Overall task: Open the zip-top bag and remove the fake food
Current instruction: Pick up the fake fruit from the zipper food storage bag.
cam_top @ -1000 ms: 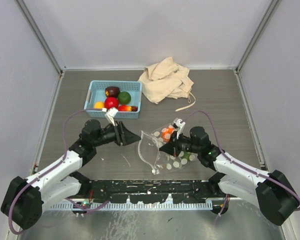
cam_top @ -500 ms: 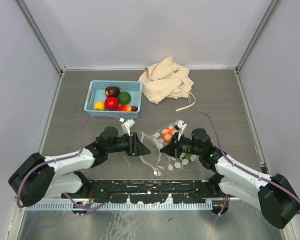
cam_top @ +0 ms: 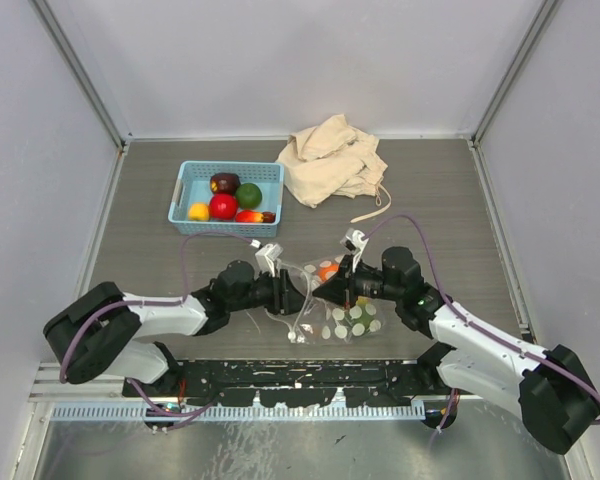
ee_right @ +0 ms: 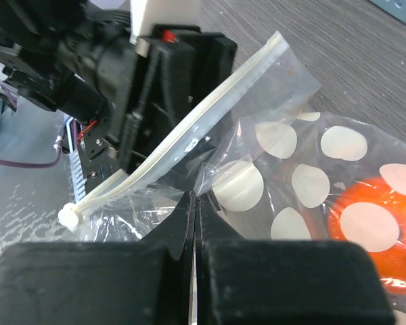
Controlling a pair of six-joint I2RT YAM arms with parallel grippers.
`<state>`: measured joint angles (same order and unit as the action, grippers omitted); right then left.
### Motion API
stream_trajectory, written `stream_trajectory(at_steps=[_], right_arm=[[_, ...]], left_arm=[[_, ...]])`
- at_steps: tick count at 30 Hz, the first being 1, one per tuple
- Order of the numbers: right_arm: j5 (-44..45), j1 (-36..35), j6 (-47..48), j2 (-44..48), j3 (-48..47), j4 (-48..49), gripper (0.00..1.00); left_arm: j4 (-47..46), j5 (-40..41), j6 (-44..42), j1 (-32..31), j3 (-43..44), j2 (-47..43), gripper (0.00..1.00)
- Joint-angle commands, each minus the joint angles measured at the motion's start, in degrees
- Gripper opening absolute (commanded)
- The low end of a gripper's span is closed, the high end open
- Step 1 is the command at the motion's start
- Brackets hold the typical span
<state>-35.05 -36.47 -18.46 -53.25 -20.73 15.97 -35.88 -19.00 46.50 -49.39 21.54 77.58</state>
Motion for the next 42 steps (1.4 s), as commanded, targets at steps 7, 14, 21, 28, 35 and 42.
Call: stream_trajectory(at_steps=[7, 14, 21, 28, 35, 42], right_arm=[[-1.6, -1.7, -0.7, 3.4, -2.5, -0.4, 0.28], [13.2, -1.7, 1.7, 15.8, -6.2, -13.1, 0.58], [40.2, 1.8, -3.5, 12.6, -8.7, -20.4, 0.48], [35.0, 7.8, -5.0, 2.5, -10.1, -19.0, 0.16], [30.5, 8.3, -4.5, -3.8, -9.1, -16.5, 0.1], [28.9, 8.4, -3.9, -9.8, -9.1, -14.1, 0.09]], left_arm=[[-10.6, 4.7, 1.0, -0.1, -0.1, 7.9, 0.39], [-10.3, 5.4, -0.3, -0.1, -0.5, 8.2, 0.42], [-11.6, 3.9, -0.8, 0.0, 0.1, 10.0, 0.44], [-14.1, 2.5, 0.1, -0.1, 0.1, 12.2, 0.44], [-15.4, 2.0, 0.4, 0.0, 0.2, 13.3, 0.44], [-14.8, 2.5, 0.0, 0.0, 0.2, 13.5, 0.45]])
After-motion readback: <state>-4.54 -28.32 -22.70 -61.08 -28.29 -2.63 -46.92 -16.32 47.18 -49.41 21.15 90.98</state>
